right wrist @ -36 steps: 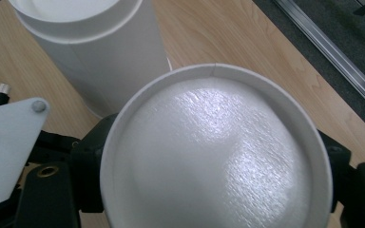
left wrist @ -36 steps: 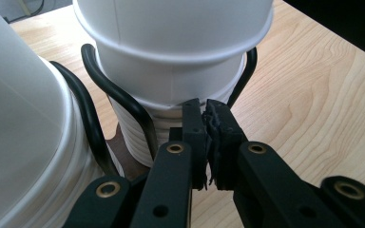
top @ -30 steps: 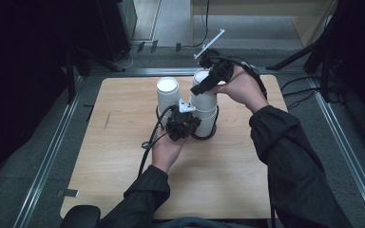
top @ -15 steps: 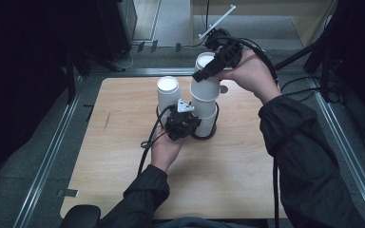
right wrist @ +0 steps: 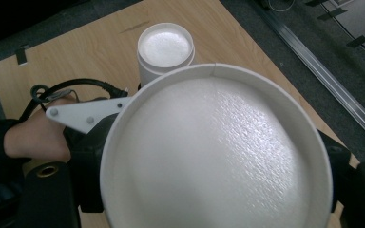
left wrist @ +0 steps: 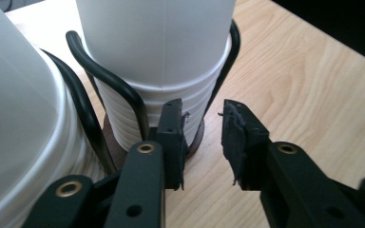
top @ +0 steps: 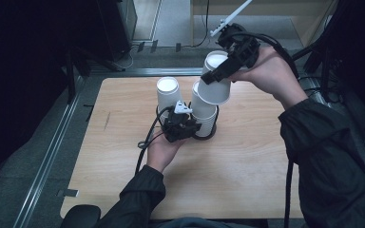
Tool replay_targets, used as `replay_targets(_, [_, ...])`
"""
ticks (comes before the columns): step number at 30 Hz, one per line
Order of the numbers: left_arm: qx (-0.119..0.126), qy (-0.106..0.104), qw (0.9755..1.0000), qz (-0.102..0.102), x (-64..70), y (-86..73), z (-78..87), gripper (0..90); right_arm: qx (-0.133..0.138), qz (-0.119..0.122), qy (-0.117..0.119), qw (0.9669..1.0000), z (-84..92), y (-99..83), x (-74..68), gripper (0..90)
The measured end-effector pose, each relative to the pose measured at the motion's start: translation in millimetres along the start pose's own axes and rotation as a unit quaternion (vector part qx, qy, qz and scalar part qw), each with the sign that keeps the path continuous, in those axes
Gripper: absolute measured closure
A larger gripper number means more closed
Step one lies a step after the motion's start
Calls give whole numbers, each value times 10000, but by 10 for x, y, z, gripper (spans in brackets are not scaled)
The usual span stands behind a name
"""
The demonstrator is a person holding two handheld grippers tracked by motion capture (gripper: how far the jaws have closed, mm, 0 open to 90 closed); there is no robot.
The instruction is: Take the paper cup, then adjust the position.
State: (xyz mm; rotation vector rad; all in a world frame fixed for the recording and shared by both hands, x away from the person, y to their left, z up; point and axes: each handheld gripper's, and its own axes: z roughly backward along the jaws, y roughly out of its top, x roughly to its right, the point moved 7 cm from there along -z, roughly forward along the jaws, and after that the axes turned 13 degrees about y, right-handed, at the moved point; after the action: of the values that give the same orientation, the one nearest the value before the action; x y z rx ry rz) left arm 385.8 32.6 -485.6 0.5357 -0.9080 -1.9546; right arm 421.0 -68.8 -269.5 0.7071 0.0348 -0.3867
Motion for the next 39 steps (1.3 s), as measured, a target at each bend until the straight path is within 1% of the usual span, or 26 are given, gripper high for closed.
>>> replay_targets(2, [36, -127, 9999, 58, 0, 8, 42, 654, 20, -13, 48, 10000, 24, -60, -35, 237])
replay_targets(4, [24, -189, 9998, 49, -12, 5, 74, 605, 10, 32, 68, 10000, 41, -133, -72, 237])
replay_targets(5, [21, -146, 9999, 83, -25, 3, 89, 579, 28, 55, 70, 10000, 47, -166, -90, 236])
replay_targets(6, [-5, -94, 9999, 102, -41, 2, 110, 572, 31, 63, 100, 9999, 50, -202, -108, 237])
replay_targets(7, [-1, -129, 9998, 139, -46, 8, 132, 556, 57, 71, 133, 9999, 47, -236, -124, 237])
replay_targets(8, [24, -202, 9997, 165, -44, 16, 155, 525, 80, 72, 175, 9998, 36, -274, -138, 237])
replay_targets(10, [69, -294, 9994, 177, -41, 28, 200, 495, 94, 74, 247, 9996, 4, -350, -158, 236])
replay_targets(12, [116, -354, 9992, 134, -48, 33, 243, 474, 63, 65, 274, 9996, -34, -429, -169, 236])
replay_targets(14, [144, -472, 9987, 118, -65, 33, 275, 454, 21, 67, 284, 9996, -65, -507, -184, 236])
replay_targets(16, [172, -637, 9975, 242, -100, 40, 290, 438, 5, 72, 328, 9994, -98, -583, -199, 235])
replay_targets(17, [173, -662, 9973, 257, -114, 39, 293, 435, -15, 71, 333, 9994, -121, -633, -208, 235])
replay_targets(18, [148, -685, 9973, 230, -129, 32, 300, 434, -24, 83, 335, 9994, -136, -664, -211, 235])
replay_targets(21, [44, -826, 9966, 59, -150, -15, 348, 412, -32, 109, 368, 9993, -196, -791, -237, 235])
replay_targets(23, [55, -827, 9964, -171, -175, -49, 398, 404, -17, 138, 407, 9991, -242, -871, -249, 235])
replay_targets(24, [95, -835, 9962, -239, -188, -56, 422, 395, -7, 162, 420, 9990, -266, -911, -254, 235])
replay_targets(26, [149, -968, 9947, -300, -198, -71, 472, 376, 20, 169, 452, 9988, -324, -988, -269, 235])
replay_targets(29, [247, -1163, 9922, -368, -186, -114, 525, 354, 65, 286, 486, 9984, -427, -1112, -301, 235])
replay_targets(30, [288, -1204, 9915, -408, -183, -140, 535, 343, 83, 317, 492, 9983, -465, -1158, -313, 235])
replay_targets(31, [326, -1211, 9913, -403, -181, -154, 537, 335, 103, 370, 497, 9980, -516, -1219, -326, 235])
replay_targets(32, [351, -1239, 9906, -452, -185, -178, 535, 334, 122, 398, 509, 9978, -548, -1253, -332, 235])
replay_targets(33, [382, -1236, 9905, -474, -194, -200, 533, 332, 150, 380, 558, 9976, -591, -1300, -342, 235])
replay_targets(37, [392, -1430, 9880, -429, -221, -280, 517, 312, 151, 378, 629, 9972, -763, -1464, -343, 234])
replay_targets(38, [374, -1450, 9878, -416, -224, -292, 513, 290, 139, 355, 633, 9973, -810, -1506, -345, 234])
replay_targets(39, [352, -1510, 9870, -427, -225, -308, 512, 274, 158, 342, 653, 9972, -838, -1526, -346, 234])
